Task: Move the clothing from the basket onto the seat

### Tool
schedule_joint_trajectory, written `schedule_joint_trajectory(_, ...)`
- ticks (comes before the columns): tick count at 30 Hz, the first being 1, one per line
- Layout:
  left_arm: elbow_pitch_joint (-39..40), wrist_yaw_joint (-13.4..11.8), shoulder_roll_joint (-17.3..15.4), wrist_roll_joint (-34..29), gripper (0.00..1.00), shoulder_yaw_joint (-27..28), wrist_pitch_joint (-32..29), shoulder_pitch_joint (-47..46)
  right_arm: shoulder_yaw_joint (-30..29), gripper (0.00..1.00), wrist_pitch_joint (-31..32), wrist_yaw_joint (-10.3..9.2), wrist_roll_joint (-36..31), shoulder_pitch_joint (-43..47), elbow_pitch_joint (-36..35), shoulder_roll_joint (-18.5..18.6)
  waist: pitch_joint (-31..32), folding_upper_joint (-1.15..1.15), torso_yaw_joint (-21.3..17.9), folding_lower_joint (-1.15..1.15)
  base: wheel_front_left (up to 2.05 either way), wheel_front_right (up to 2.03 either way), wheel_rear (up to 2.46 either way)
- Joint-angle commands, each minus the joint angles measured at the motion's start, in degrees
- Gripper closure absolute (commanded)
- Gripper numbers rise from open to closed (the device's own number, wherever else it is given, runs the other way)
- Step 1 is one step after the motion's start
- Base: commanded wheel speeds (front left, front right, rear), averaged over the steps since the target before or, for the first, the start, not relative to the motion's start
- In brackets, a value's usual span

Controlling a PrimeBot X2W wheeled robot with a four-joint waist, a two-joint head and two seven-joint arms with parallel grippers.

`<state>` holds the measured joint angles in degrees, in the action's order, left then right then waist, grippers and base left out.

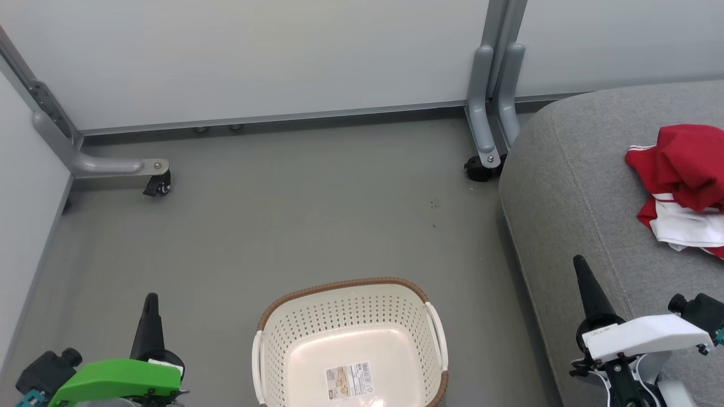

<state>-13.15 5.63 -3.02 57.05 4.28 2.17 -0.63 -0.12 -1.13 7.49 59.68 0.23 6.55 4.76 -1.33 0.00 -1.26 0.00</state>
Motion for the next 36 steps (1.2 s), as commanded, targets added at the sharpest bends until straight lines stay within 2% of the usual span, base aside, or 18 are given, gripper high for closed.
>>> schedule_joint_trajectory(1,0.4,0.5,-0.2,1.8,1.00,0.4,-0.4,-1.4,-0.3,1.00,0.2,0.02,1.9,-1.3,-0.1,0.4,0.0,0.00,0.0,0.00,0.00,0.00,0.00)
schedule_joint_trajectory(36,-0.4,1.4,0.0,21.4,1.00,1.6,-5.3,-4.3,-2.3,1.00,3.3,0.02,21.2,-4.4,4.3,0.3,0.6,0.00,0.7,0.00,0.00,0.00,0.00)
